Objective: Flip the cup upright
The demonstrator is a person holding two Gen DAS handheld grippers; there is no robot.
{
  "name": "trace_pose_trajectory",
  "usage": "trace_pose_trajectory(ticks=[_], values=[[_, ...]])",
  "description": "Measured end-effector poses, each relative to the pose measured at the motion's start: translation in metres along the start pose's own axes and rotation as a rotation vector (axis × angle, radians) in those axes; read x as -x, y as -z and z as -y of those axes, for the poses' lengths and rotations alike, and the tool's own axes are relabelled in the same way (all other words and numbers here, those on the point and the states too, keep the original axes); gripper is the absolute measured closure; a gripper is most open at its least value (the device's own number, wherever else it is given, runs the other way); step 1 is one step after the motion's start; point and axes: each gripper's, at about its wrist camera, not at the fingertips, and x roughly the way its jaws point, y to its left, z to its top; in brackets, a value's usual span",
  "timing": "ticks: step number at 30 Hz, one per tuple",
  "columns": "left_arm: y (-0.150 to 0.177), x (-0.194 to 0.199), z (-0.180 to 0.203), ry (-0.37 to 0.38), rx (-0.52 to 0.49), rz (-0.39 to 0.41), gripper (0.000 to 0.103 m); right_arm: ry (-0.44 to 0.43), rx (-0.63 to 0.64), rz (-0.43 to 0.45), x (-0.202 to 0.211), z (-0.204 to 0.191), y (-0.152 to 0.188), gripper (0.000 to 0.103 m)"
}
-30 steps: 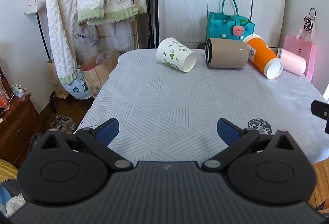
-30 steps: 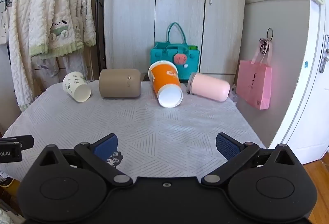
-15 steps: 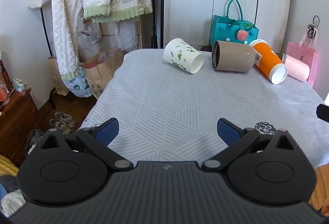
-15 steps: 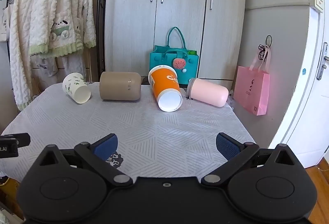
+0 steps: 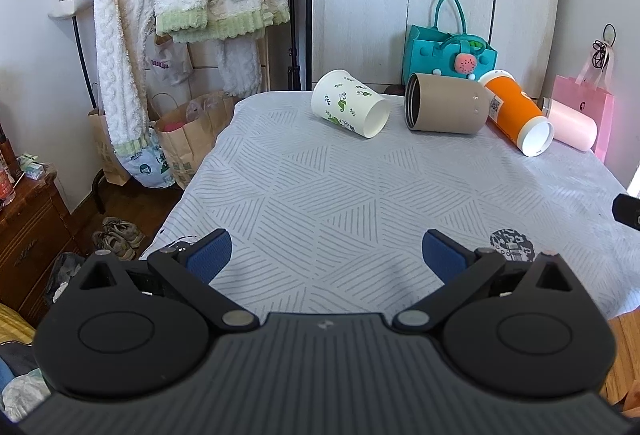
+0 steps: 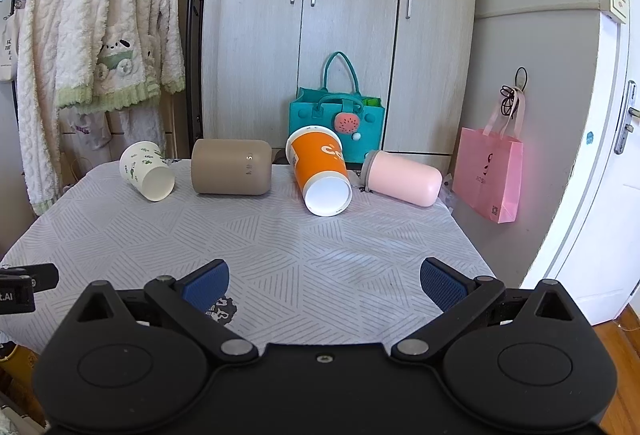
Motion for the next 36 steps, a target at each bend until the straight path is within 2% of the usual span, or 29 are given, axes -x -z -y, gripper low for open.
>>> trace_pose_trajectory(ticks=[9, 13, 19, 36], values=[[0.0016, 0.0001, -0.0001, 0.009, 0.002, -0.002, 0.0, -0.002, 0.003, -0.005, -0.0023, 0.0005, 0.0014, 0.0], [0.0032, 0.0031, -0.0021, 0.035, 0.023, 0.013, 0.0, -0.004, 0.0, -0.004, -0.0023, 0.0, 0.0017, 0.0], [0.0027, 0.0066, -0.0037, 0.044, 0.032, 0.026, 0.0, -0.059, -0.026, -0.028, -0.0039, 0.0017, 0.0031, 0.0], [0.0003, 0.006, -0.0081, 0.063, 0.05, 0.009, 0.0, -0.045, -0.021, -0.038, -0.0076, 0.0008, 0.0028, 0.0]])
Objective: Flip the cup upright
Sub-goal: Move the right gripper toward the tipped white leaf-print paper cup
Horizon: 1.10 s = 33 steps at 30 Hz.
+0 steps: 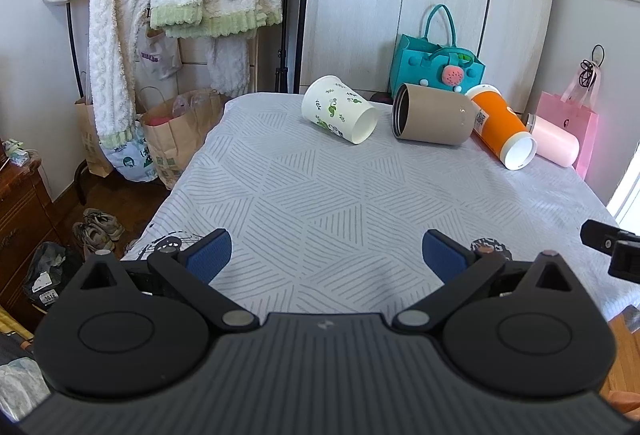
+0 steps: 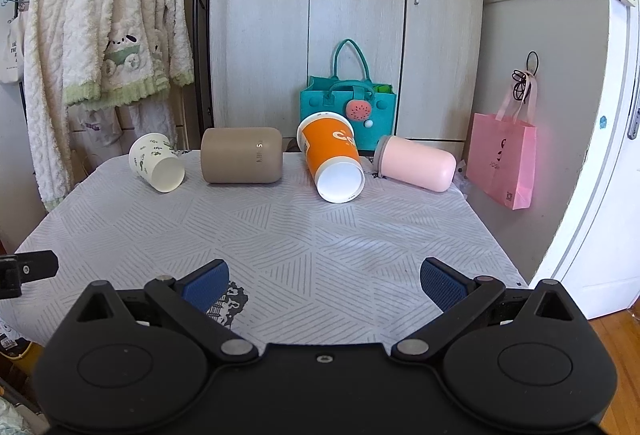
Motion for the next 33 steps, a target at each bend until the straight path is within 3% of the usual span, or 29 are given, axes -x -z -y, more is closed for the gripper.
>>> trace_pose_trajectory(ticks=[20, 27, 30, 33], values=[[-0.007, 0.004, -0.002, -0.002, -0.016, -0.022, 0.0, -0.039, 0.034, -0.014, 0.004, -0.002, -0.003, 0.0], [-0.028, 0.004, -0.014, 0.033, -0.017, -0.058, 0.0, -0.183, 0.132, -0.01, 0.009, -0.006, -0.024, 0.0], [-0.043, 0.001, -0.024, 0.08, 0.012, -0.078, 0.0, -0.265, 0.2, 0.017, 0.011, -0.008, -0.039, 0.0], [-0.058, -0.006, -0.034, 0.108, 0.041, -0.095, 0.0, -0.281, 0.267, 0.071, 0.01, -0.015, -0.055, 0.0]])
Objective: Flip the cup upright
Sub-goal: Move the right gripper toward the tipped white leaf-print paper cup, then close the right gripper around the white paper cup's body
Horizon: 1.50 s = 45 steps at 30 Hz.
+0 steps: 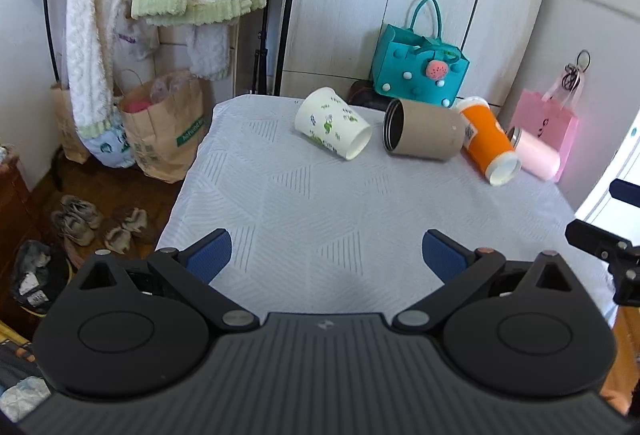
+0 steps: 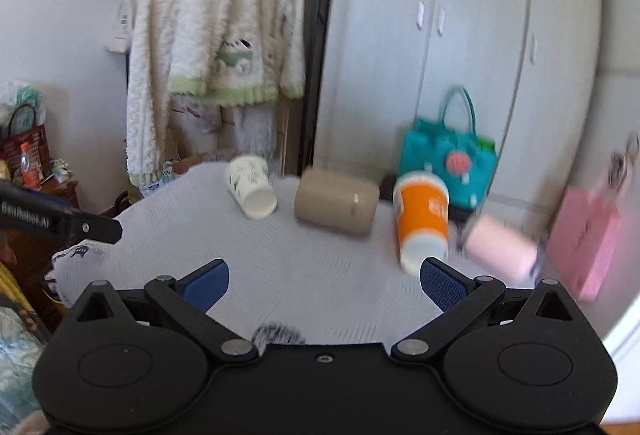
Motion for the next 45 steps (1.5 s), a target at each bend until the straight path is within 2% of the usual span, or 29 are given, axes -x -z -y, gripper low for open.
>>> trace_pose_trajectory(ticks=[5, 8, 10, 17, 21, 24, 27, 30, 33, 45], values=[[-0.021, -0.016, -0.011, 0.038, 0.015, -0.037, 0.0, -0.123, 0.063, -0.021, -0.018, -0.001, -0.026, 0.0], [-0.032, -0.028, -0.014, 0.032, 0.009, -0.041, 0.0, -0.203, 0.002, -0.06, -0.035, 0.006, -0.04, 0.0], [-0.039, -0.036, -0.015, 0.03, -0.001, -0.043, 0.0, -0.27, 0.004, -0.09, -0.049, 0.003, -0.048, 0.0], [-0.06, -0.071, -0.024, 0.051, -0.01, -0.036, 0.0, -0.329, 0.079, -0.16, -0.1, -0.017, -0.063, 0.0], [-0.063, -0.095, -0.033, 0.06, 0.006, -0.03, 0.0, -0.38, 0.09, -0.168, -0.129, -0.024, -0.069, 0.0], [-0.062, -0.11, -0.039, 0.058, 0.027, -0.028, 0.0, -0.385, 0.112, -0.175, -0.151, -0.028, -0.073, 0.003], [-0.063, -0.122, -0.048, 0.075, 0.06, -0.037, 0.0, -0.375, 0.197, -0.199, -0.172, -0.037, -0.076, 0.012], [-0.063, -0.131, -0.059, 0.1, 0.103, -0.046, 0.0, -0.362, 0.274, -0.196, -0.188, -0.048, -0.079, 0.013], [-0.065, -0.14, -0.068, 0.109, 0.13, -0.048, 0.0, -0.381, 0.308, -0.214, -0.201, -0.055, -0.084, 0.013], [-0.067, -0.16, -0.085, 0.141, 0.186, -0.05, 0.001, -0.33, 0.421, -0.289, -0.262, -0.077, -0.094, 0.022]])
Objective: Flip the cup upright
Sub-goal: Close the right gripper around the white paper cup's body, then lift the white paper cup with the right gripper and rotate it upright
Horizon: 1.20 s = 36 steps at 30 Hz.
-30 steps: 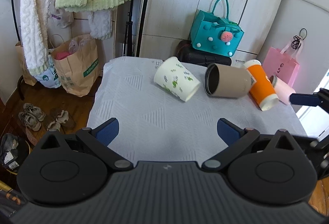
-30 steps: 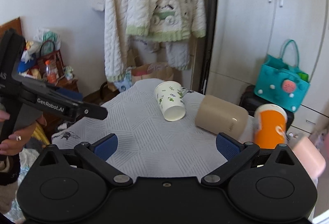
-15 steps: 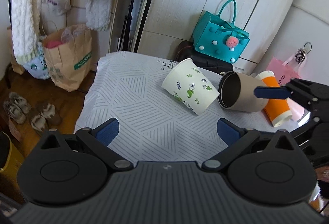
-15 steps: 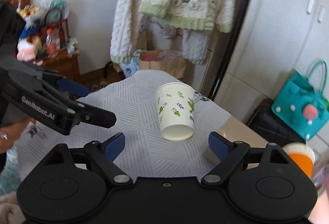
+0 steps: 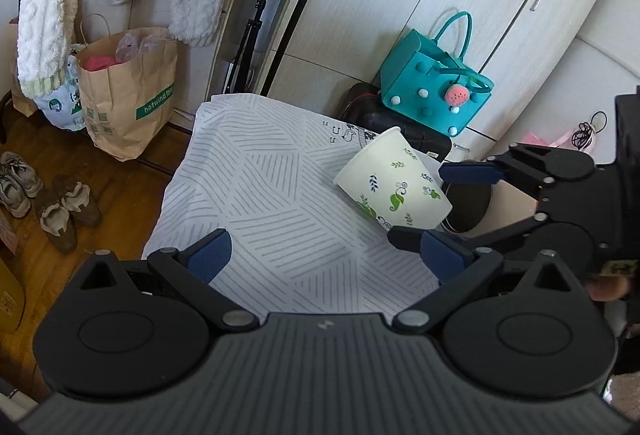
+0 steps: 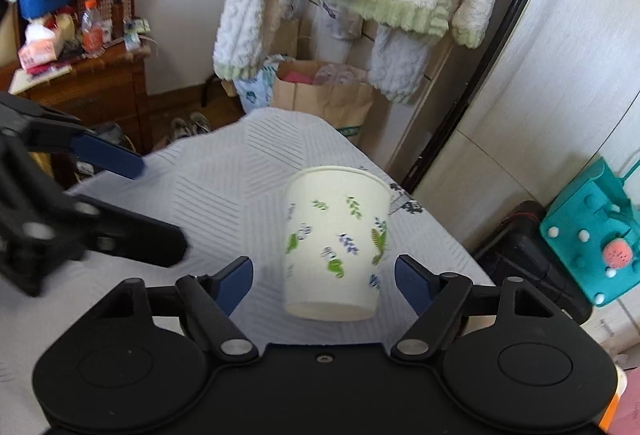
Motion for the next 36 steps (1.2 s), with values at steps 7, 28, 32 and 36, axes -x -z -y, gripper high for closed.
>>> trace_pose_trajectory(ticks=[7, 28, 32, 36], values=[[0.004, -0.004, -0.004, 0.004, 0.003, -0.012, 0.001, 0.012, 0.023, -0.028, -0.019, 0.0, -0.003, 0.038], [0.03, 0.053, 0.048, 0.04, -0.084, -0.059, 0.001, 0.001, 0.003, -0.013, 0.07, -0.024, 0.034, 0.039], [0.044, 0.063, 0.068, 0.06, -0.114, -0.073, 0.001, -0.006, -0.037, -0.037, 0.097, -0.026, 0.057, 0.039], [0.059, 0.07, 0.087, 0.089, -0.136, -0.096, 0.001, -0.019, -0.097, -0.049, 0.12, -0.024, 0.084, 0.039]])
